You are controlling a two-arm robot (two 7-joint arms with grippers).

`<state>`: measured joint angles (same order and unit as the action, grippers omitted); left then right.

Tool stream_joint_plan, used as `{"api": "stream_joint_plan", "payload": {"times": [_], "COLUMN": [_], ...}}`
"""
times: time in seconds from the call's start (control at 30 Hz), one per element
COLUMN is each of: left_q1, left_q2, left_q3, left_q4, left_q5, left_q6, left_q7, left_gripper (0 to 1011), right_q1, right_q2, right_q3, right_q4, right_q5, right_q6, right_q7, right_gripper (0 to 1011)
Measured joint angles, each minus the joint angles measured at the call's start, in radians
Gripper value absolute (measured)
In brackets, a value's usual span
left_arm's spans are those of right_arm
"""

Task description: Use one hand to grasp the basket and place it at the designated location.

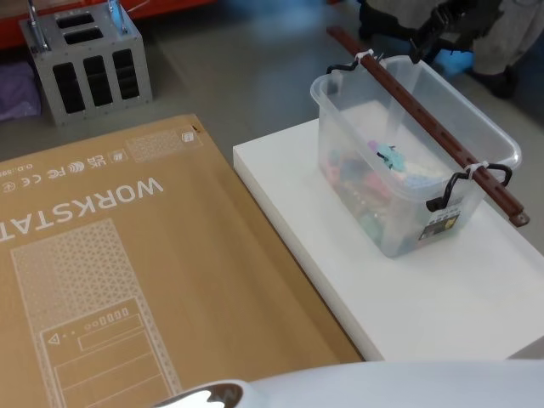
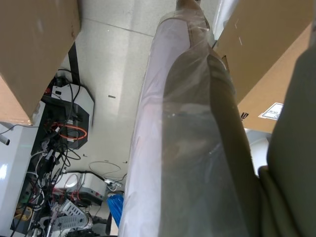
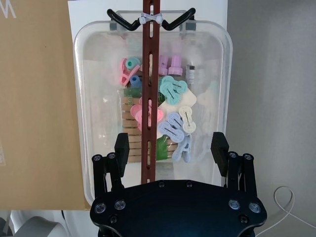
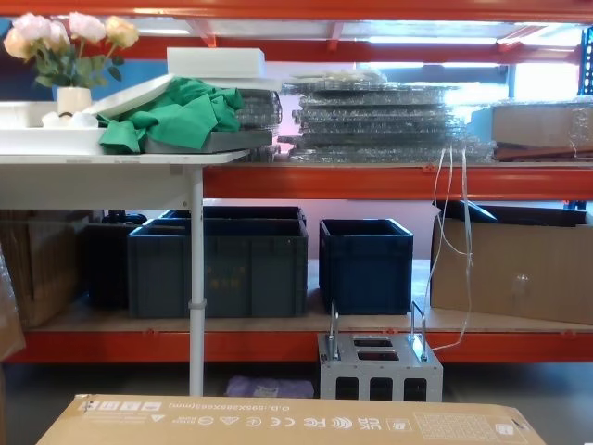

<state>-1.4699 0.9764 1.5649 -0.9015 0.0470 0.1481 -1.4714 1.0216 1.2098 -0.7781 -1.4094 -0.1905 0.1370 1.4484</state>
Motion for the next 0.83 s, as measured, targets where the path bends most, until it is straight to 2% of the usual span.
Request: {"api": "stream_joint_plan", "payload": {"times": [0.83], "left_q1": [0.000], "left_q2": [0.000], "left_q3": [0.000], "left_q4": [0.000], "left_q5": [0.000], "left_q6": [0.000], "left_q7": [0.000], "left_gripper": [0], "right_q1": [0.000], "right_q2": [0.000], "right_q3": [0.000], "right_q4": [0.000], "right_q5": [0.000], "right_q6": [0.000], "right_q7": [0.000], "right_gripper": [1002]}}
